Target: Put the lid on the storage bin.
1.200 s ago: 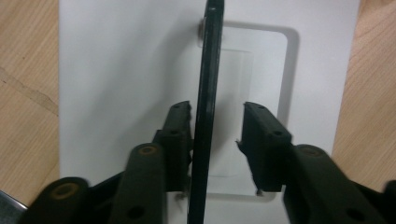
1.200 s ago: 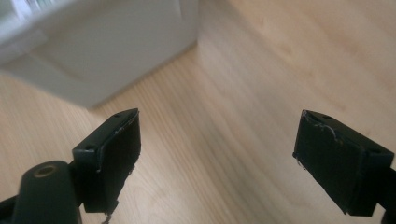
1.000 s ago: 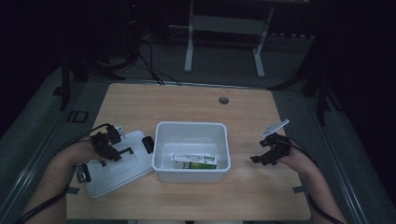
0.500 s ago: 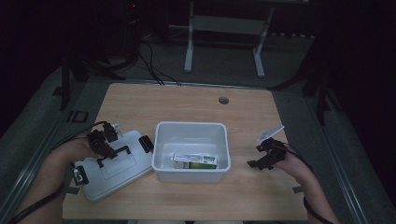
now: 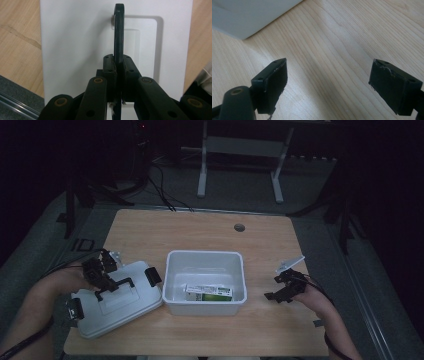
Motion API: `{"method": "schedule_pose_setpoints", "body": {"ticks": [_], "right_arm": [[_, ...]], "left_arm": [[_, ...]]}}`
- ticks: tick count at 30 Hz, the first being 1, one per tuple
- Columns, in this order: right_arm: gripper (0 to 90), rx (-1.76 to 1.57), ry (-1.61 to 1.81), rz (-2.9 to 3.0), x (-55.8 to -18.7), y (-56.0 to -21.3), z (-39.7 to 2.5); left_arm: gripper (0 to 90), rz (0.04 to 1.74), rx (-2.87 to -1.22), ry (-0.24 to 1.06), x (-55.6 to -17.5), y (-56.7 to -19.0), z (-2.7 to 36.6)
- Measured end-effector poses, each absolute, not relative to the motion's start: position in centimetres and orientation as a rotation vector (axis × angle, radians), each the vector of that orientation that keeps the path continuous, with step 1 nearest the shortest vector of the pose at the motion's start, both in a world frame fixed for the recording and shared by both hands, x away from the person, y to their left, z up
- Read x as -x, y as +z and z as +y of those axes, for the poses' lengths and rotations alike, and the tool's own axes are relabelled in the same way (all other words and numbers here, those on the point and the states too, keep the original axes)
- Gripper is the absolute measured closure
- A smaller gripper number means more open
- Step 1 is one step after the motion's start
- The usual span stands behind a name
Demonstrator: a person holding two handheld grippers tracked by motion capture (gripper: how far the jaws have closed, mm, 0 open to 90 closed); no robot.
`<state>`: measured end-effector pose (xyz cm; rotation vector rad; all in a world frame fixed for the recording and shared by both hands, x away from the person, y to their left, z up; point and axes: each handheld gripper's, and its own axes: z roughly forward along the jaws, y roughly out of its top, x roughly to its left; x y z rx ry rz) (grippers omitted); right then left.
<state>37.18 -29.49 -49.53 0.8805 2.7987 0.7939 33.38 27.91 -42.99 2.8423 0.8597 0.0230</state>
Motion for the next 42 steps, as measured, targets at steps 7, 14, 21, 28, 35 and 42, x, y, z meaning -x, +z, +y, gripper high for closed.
{"method": "schedule_pose_setpoints", "body": {"ticks": [7,14,21,28,35,42], "right_arm": [[14.6,-0.893,0.797,2.790,-37.0,-49.2,-29.8],[14.6,-0.882,0.801,2.784,-37.0,-49.1,-29.8],[14.6,-0.885,0.799,2.782,-37.0,-49.1,-29.7],[14.6,-0.884,0.802,2.778,-36.9,-48.9,-29.4],[14.6,-0.879,0.798,2.785,-36.9,-49.0,-29.3],[14.6,-0.880,0.802,2.787,-36.8,-49.1,-29.2]], "left_arm": [[83.8,0.836,-2.829,0.061,-32.6,-39.8,28.6],[83.9,0.829,-2.804,0.108,-31.8,-36.9,29.0],[83.9,0.777,-2.795,0.167,-30.9,-34.1,28.8],[83.8,0.731,-2.798,0.197,-30.4,-32.1,27.6],[83.9,0.667,-2.810,0.200,-30.8,-31.5,25.9],[83.9,0.605,-2.811,0.189,-31.5,-31.7,23.8]]}}
